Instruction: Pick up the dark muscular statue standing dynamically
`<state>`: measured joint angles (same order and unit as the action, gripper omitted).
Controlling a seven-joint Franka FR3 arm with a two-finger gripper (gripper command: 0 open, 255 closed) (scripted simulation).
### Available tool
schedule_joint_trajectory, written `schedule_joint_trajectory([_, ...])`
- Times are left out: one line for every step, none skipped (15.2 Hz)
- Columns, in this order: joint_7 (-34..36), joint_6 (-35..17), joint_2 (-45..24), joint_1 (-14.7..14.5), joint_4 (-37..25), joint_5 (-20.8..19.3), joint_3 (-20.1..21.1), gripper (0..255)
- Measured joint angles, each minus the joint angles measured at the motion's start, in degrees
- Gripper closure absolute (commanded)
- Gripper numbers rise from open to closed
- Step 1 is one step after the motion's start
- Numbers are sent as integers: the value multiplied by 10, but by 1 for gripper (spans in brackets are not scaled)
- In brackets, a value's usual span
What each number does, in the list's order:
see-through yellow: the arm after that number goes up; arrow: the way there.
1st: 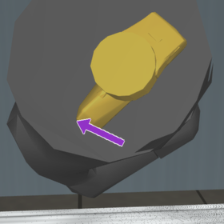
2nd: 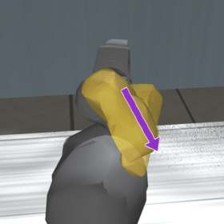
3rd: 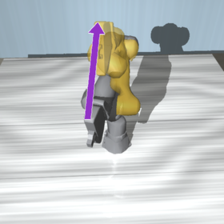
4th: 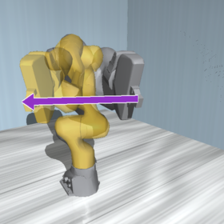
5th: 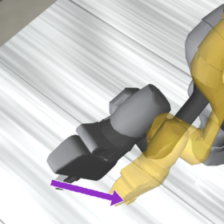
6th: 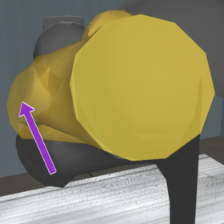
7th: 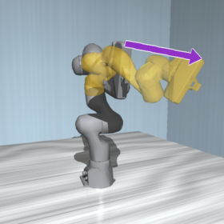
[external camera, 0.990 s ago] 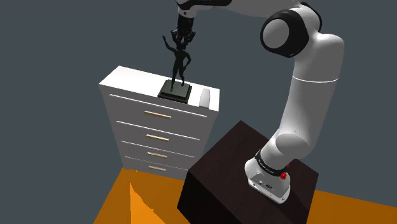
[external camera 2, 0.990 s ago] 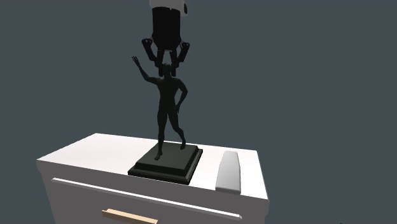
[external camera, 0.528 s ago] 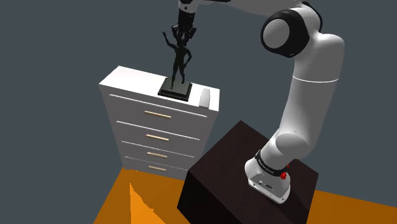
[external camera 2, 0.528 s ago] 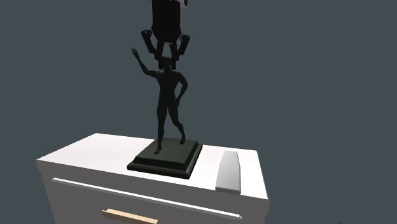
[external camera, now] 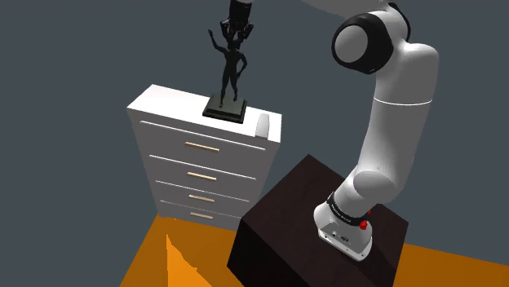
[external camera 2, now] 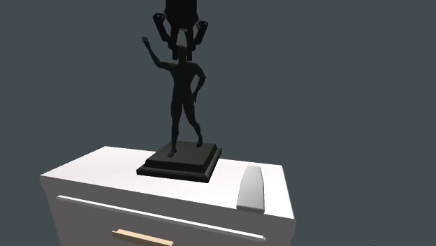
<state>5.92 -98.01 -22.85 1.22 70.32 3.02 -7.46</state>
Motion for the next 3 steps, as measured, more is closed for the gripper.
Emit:
schedule_joint_trajectory([-1, 10, -3, 1, -13, 1, 0, 255])
schedule_joint_trajectory([-1, 18, -5, 2, -23, 1, 0, 255])
schedule_joint_trajectory([-1, 26, -8, 3, -34, 1, 0, 255])
